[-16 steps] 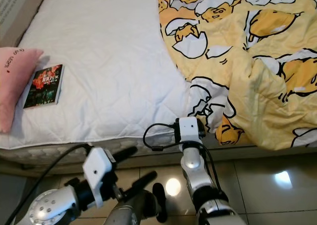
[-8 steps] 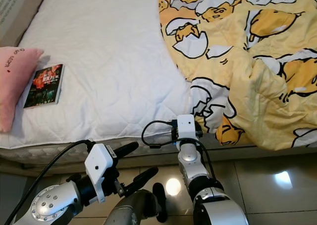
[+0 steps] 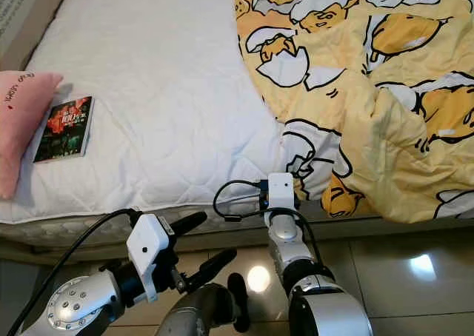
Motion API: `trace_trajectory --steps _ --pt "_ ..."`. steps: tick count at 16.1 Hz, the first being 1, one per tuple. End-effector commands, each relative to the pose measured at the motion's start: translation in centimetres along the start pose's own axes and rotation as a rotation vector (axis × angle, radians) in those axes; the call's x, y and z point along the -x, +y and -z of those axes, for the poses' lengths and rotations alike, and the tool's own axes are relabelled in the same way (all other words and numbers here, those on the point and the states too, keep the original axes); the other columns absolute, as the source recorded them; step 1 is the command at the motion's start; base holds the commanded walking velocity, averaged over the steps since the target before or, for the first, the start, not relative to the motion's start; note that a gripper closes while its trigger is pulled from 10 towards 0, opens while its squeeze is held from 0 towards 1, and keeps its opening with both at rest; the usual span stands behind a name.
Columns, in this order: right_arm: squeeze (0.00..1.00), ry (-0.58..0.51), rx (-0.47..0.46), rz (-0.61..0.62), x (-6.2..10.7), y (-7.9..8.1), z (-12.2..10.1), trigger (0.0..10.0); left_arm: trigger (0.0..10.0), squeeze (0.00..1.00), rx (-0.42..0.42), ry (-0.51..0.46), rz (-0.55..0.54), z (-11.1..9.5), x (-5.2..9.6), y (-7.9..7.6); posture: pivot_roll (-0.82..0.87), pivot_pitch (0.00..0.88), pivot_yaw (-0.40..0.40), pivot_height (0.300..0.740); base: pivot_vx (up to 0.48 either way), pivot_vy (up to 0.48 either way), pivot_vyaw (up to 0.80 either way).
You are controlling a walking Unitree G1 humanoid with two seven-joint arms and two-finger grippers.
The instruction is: Clean up the room
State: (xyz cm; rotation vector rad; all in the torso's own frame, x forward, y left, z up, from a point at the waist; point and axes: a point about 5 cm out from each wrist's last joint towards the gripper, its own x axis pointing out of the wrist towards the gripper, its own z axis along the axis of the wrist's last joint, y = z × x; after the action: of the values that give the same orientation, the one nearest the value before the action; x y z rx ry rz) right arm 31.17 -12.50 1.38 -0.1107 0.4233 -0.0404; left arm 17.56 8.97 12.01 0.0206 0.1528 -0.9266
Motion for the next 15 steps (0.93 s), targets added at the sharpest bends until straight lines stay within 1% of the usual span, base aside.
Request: trace_trajectory --steps 1,6,8,9,10,13,15 --pt "0.00 0.041 -0.020 -0.043 0.4 1.3 0.8 0.0 10.0 0.00 0.000 0.021 -0.015 0.2 0.4 0.2 0.11 0.268 0.278 0.740 0.000 0.000 0.00" --pt "0.00 0.021 -0.030 -0.072 0.3 1.7 0.4 0.0 10.0 0.00 -0.002 0.016 -0.023 0.1 0.2 0.4 0.11 0.271 0.277 0.740 0.000 0.000 0.00" --pt "0.00 0.050 -0.080 -0.080 0.4 1.9 0.7 0.0 10.0 0.00 -0.001 0.016 -0.025 0.1 0.2 0.5 0.11 0.272 0.277 0.740 0.000 0.000 0.00" --pt "0.00 0.069 -0.127 -0.086 0.3 2.1 0.7 0.0 10.0 0.00 0.000 0.016 -0.026 0.1 0.2 0.5 0.11 0.273 0.279 0.740 0.000 0.000 0.00" --pt "0.00 0.075 -0.152 -0.096 0.2 2.3 0.4 0.0 10.0 0.00 0.000 0.016 -0.026 0.1 0.2 0.6 0.11 0.273 0.279 0.740 0.000 0.000 0.00" --pt "0.00 0.048 -0.130 -0.110 0.1 2.4 -0.1 0.0 10.0 0.00 0.001 0.016 -0.026 0.1 0.2 0.5 0.11 0.266 0.280 0.740 0.000 0.000 0.00" --pt "0.00 0.047 -0.091 -0.145 0.4 2.8 0.3 0.0 10.0 0.00 0.004 0.015 -0.026 0.1 0.2 0.5 0.10 0.258 0.278 0.740 0.000 0.000 0.00"
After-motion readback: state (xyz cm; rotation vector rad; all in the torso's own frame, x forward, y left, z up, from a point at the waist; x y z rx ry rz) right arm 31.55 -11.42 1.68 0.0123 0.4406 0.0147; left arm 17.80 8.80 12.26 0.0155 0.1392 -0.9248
